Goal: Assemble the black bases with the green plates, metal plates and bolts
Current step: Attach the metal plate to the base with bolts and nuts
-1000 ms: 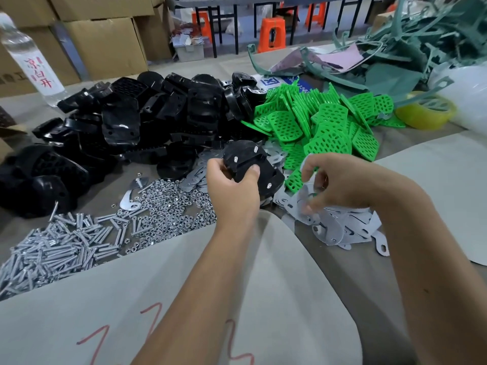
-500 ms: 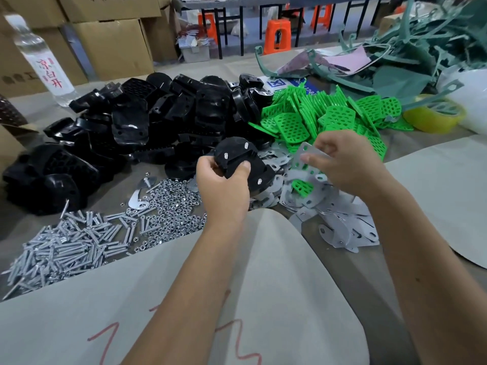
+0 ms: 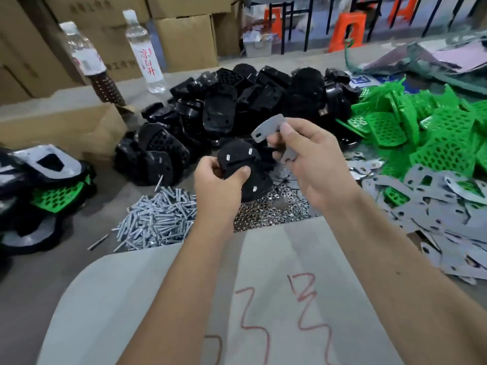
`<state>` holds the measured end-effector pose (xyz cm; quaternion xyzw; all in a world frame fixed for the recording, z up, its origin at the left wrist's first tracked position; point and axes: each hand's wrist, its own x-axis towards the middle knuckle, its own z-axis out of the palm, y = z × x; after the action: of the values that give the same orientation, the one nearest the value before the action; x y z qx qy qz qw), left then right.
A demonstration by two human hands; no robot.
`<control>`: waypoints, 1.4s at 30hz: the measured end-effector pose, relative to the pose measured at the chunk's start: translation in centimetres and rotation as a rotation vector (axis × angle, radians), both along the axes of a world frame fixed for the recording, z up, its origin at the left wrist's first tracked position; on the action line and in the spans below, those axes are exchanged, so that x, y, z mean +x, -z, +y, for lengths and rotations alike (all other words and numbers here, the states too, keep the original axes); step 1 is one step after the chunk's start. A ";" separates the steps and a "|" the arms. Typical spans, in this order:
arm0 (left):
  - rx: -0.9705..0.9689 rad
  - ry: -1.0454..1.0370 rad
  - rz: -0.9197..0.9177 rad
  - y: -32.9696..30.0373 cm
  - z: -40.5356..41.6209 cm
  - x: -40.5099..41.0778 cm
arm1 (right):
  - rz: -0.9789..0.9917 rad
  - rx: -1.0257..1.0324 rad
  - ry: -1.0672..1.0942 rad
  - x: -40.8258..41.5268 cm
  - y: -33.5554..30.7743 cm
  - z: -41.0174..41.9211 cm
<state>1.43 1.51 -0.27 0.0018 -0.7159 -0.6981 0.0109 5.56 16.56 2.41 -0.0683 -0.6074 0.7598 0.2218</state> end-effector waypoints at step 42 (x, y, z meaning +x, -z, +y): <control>-0.054 -0.048 0.163 0.8 -1.0 0.0 | -0.255 0.263 -0.132 1.1 1.2 -2.3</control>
<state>1.46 0.56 -1.08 -0.0381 -0.7311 -0.6758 0.0860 6.67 14.24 1.22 -0.0945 -0.7276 0.6721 0.0996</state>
